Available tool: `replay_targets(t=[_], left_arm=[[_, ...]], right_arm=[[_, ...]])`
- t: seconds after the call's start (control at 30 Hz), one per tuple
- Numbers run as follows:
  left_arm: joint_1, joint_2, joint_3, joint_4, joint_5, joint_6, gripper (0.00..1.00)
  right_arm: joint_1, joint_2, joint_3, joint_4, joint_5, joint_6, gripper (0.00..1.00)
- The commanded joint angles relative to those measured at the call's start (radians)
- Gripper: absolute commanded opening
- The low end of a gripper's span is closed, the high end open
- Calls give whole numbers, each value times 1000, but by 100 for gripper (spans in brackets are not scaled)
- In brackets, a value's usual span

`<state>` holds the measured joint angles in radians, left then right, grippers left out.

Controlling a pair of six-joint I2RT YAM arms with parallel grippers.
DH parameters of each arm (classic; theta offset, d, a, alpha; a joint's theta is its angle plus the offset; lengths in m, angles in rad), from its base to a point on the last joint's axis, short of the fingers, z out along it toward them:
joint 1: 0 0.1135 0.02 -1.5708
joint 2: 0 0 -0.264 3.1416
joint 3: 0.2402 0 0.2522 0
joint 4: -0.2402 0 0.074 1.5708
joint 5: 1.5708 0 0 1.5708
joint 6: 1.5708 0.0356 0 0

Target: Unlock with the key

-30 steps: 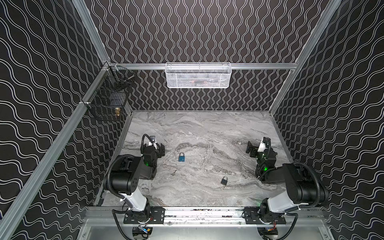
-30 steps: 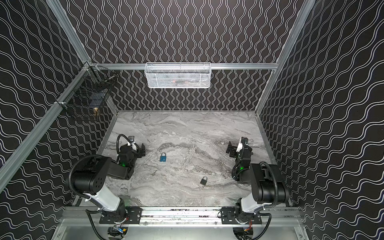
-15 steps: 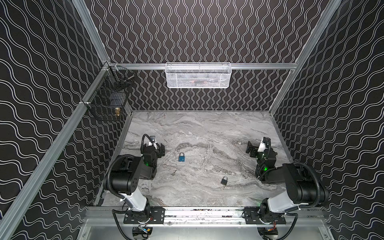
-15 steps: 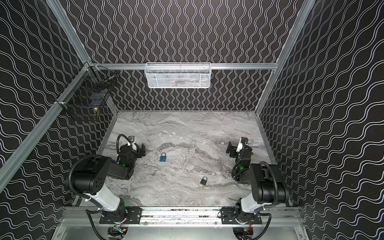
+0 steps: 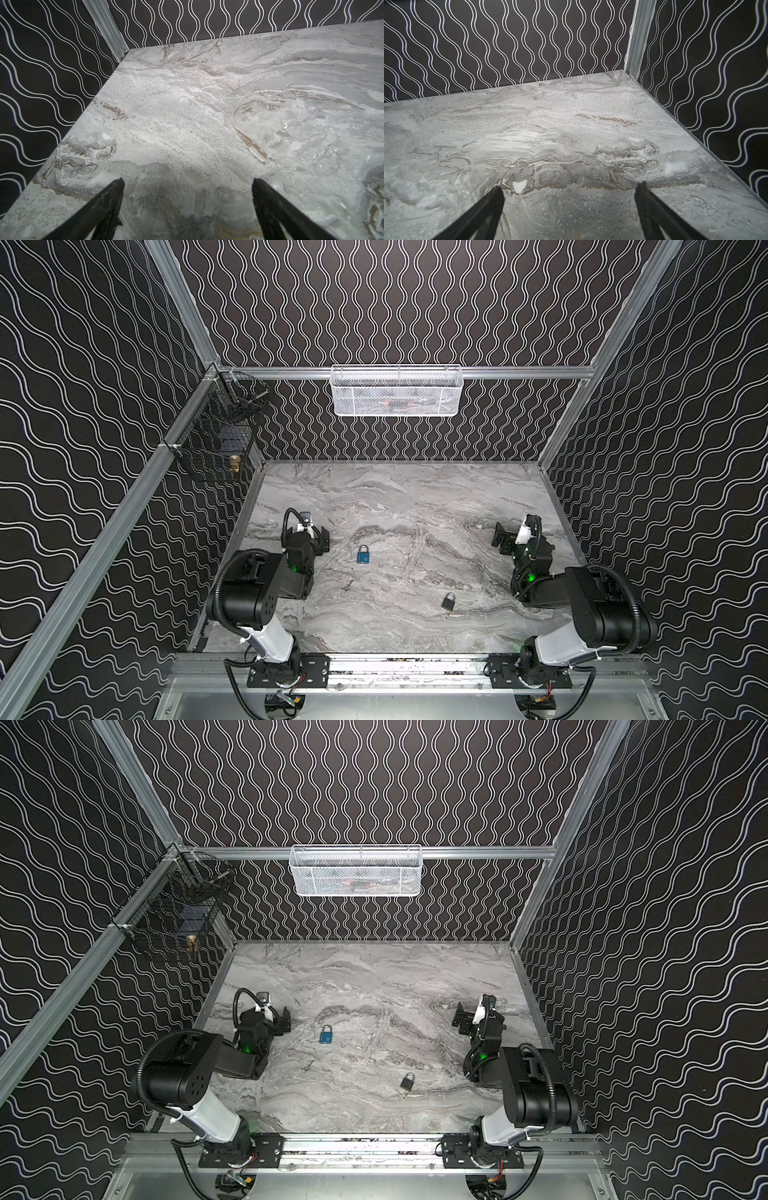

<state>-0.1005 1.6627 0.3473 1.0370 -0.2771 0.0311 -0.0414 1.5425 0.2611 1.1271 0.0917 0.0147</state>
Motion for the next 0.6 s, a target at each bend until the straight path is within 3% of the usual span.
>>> replay_targets(t=[0.0,0.13,0.3,0.43,0.57], left_arm=[[-1,-3,2,38,4,15,99],[0,-42,-2,5,-37,-7,99],[-1,-107,-61,68,-51,-5,99],[-1,-267,-15,-175,-78,-43,99],[1,-389,52,-450,-168,-106,99]], right_arm=[[0,-10,-15,81,-8,-14,99],[0,-50,-56,127,13,-6,99],[0,-158,-47,25,32,-1,99],[0,-266,-24,-120,46,29,99],[0,-353,113,-466,43,130,99]])
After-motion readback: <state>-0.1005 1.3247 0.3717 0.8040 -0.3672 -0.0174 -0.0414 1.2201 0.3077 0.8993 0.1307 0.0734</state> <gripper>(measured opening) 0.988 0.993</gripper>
